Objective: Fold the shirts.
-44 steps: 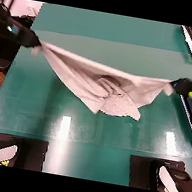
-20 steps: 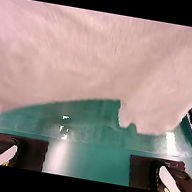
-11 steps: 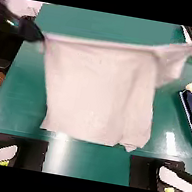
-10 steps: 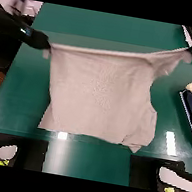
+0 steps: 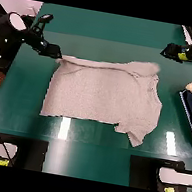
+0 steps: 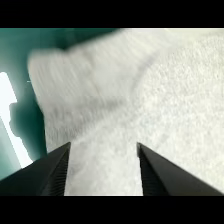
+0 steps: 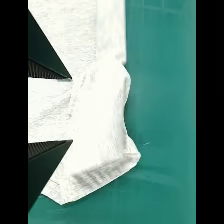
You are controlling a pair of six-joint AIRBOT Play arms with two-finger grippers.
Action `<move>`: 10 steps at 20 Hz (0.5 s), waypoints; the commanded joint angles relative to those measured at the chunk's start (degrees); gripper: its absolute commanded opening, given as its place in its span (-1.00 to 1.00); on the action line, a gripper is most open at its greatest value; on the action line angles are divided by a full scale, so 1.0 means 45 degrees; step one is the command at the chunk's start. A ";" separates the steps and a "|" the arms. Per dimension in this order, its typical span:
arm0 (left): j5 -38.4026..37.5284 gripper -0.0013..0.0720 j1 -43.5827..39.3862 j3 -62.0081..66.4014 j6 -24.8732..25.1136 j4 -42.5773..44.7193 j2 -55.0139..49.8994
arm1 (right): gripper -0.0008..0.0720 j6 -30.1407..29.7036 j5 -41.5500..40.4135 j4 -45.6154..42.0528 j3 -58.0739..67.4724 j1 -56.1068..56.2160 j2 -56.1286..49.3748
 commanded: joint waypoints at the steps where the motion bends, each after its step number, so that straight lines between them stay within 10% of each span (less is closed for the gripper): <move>1: -0.2176 0.34 0.0743 0.0884 -0.0068 0.0238 -0.0053 | 0.20 -0.0306 0.1715 0.0019 0.0131 -0.0398 0.0291; 10: -0.2127 0.34 0.3104 -0.8087 -0.0209 0.0141 0.4770 | -0.14 -0.1923 0.3283 0.2045 -0.6110 -0.0627 0.4163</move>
